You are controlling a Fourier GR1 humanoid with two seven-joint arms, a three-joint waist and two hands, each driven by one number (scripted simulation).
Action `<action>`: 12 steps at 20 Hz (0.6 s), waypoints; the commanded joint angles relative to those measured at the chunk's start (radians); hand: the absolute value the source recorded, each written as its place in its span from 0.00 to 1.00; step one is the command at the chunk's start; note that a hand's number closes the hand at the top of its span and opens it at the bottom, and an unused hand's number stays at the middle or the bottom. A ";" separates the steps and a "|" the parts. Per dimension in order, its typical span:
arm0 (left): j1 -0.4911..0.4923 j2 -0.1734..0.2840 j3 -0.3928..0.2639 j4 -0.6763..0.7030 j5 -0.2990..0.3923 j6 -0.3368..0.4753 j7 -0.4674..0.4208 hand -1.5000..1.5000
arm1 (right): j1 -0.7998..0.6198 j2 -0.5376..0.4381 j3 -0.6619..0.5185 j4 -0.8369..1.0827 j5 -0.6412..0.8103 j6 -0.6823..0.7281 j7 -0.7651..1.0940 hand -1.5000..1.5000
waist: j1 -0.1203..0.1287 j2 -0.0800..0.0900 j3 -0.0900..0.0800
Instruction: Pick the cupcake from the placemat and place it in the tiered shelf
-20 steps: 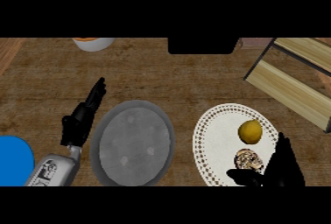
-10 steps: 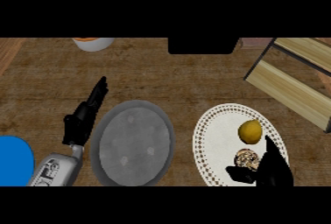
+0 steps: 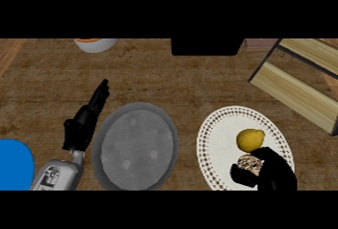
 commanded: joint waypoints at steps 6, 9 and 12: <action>-0.046 -0.042 -0.029 -0.014 -0.020 -0.015 0.024 0.50 | -0.537 0.006 0.025 0.305 -0.051 0.051 0.258 1.00 | 0.064 0.018 0.005; -0.012 -0.034 -0.031 0.003 -0.026 -0.026 -0.009 0.50 | -0.713 0.006 -0.020 0.476 -0.093 0.001 0.256 1.00 | 0.073 0.020 0.004; 0.003 -0.027 -0.027 -0.014 -0.031 -0.025 -0.003 0.50 | -0.808 0.006 -0.011 0.571 -0.103 -0.144 0.225 1.00 | 0.061 0.014 0.005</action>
